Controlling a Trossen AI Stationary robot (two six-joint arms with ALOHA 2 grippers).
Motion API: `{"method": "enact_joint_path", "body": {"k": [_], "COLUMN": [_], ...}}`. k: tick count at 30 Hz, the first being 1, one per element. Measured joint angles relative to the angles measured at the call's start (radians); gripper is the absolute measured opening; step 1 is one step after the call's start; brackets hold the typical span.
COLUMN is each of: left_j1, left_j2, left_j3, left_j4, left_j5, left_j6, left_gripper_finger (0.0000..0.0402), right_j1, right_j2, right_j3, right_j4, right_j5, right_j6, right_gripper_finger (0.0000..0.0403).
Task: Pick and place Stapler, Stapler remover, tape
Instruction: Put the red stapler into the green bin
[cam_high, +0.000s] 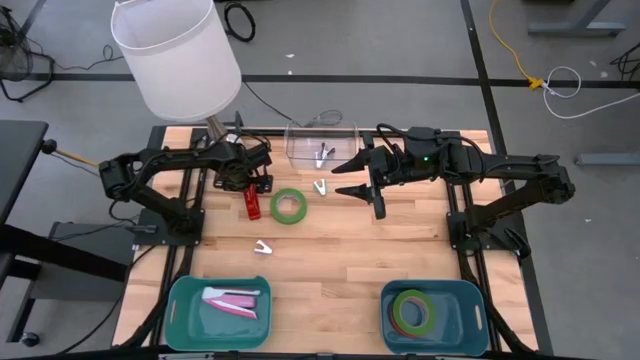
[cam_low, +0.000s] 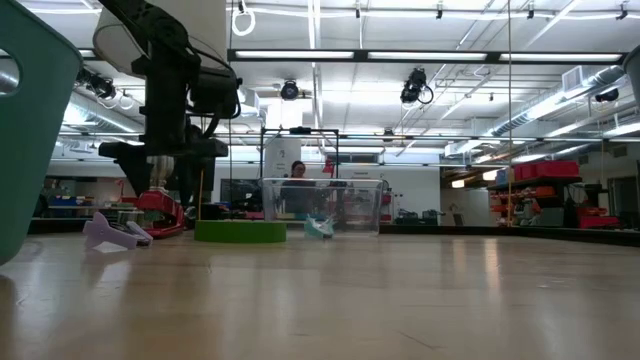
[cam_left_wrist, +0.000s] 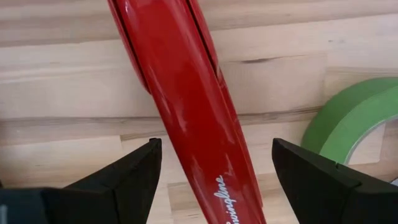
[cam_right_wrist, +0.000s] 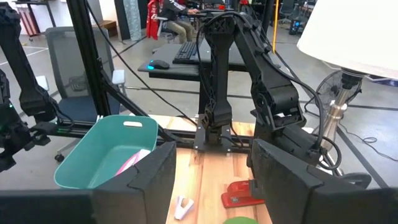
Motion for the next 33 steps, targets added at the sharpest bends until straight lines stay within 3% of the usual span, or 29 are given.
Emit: {"method": "enact_joint_path", "body": {"k": [6,20,33], "left_j1": [0.0,0.0,0.0], "left_j2": [0.0,0.0,-0.001], "left_j3": [0.0,0.0,0.0], "left_j4": [0.0,0.006,0.005], "left_j5": [0.0,-0.012,-0.019], "left_j6": [-0.001,-0.014,0.004], "left_gripper_finger": [0.0289,0.0175,0.0164], "right_j1": [0.0,0.0,0.0], "right_j2": [0.0,0.0,0.0], "right_j3": [0.0,0.0,0.0], "right_j4": [0.0,0.001,0.001], "right_j5": [0.0,0.0,0.0], "right_j6": [0.0,0.0,0.0], "right_gripper_finger": [0.0211,0.0211,0.0211]}}
